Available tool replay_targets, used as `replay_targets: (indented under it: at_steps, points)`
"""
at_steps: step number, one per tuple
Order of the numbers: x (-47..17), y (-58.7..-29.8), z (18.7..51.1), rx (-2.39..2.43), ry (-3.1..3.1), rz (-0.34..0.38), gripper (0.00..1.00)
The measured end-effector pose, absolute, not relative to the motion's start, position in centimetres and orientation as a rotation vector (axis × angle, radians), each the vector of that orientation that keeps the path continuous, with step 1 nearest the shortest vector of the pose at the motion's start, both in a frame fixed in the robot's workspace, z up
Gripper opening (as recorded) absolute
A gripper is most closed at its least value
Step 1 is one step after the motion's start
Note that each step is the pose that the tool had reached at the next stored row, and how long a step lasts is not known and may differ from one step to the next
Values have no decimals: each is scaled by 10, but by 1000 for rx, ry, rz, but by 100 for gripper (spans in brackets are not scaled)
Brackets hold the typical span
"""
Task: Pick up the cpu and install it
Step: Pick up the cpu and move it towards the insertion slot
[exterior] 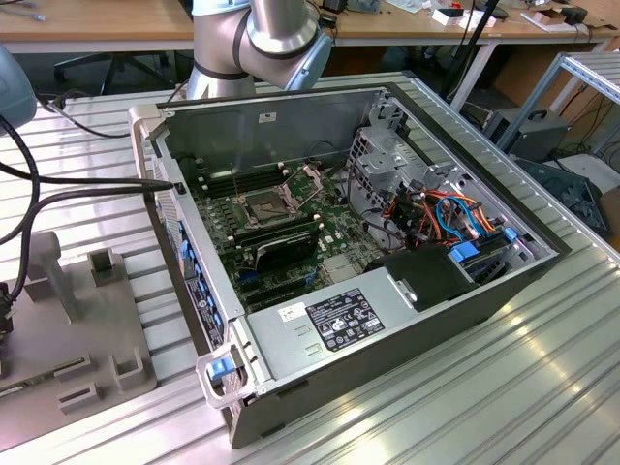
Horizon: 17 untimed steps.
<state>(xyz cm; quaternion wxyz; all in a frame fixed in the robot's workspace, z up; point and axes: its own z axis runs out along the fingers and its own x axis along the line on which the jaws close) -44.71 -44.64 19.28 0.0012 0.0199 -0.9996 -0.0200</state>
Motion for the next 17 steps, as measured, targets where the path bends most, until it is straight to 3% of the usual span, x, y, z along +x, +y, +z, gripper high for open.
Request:
replay_targets:
  at_steps: [17]
  points:
    - [-447,-446,190,70,-3138,-63,60]
